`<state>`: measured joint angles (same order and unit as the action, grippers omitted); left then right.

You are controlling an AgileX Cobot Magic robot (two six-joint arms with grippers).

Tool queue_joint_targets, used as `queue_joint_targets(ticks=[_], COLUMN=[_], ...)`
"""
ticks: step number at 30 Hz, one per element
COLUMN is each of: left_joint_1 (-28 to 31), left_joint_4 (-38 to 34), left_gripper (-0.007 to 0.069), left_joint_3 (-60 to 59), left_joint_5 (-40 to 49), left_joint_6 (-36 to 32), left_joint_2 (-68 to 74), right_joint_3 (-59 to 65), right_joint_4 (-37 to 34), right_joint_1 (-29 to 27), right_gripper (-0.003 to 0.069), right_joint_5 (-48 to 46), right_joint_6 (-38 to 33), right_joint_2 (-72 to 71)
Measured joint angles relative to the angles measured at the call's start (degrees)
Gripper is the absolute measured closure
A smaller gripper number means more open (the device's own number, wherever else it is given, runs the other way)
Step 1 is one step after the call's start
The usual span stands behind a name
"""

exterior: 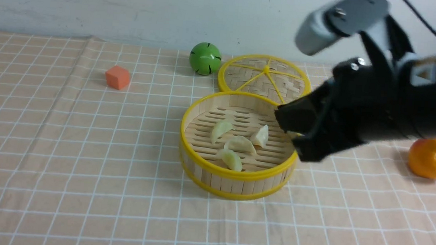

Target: Put the dumplings into the steamer on the table with the brown tablecloth.

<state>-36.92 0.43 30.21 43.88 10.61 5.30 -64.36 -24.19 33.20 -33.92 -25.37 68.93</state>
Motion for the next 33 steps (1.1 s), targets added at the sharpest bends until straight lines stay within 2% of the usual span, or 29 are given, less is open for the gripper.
queue_joint_targets(ticks=[6, 15, 33], left_joint_1=[0.0, 0.0, 0.0], left_joint_4=[0.0, 0.0, 0.1], left_gripper=[0.0598, 0.0587, 0.0574], left_joint_3=[0.0, 0.0, 0.0], left_joint_5=[0.0, 0.0, 0.1], left_joint_6=[0.0, 0.0, 0.0], left_joint_2=[0.0, 0.0, 0.0], right_joint_3=[12.4, 17.3, 19.4], right_joint_4=[-2.1, -2.3, -1.8], right_joint_1=[0.0, 0.0, 0.0], right_gripper=[0.0677, 0.0673, 0.0666], right_joint_5=[5.6, 5.8, 5.0], right_joint_6=[-1.5, -1.7, -1.8], right_joint_2=[-14.7, -26.7, -29.2])
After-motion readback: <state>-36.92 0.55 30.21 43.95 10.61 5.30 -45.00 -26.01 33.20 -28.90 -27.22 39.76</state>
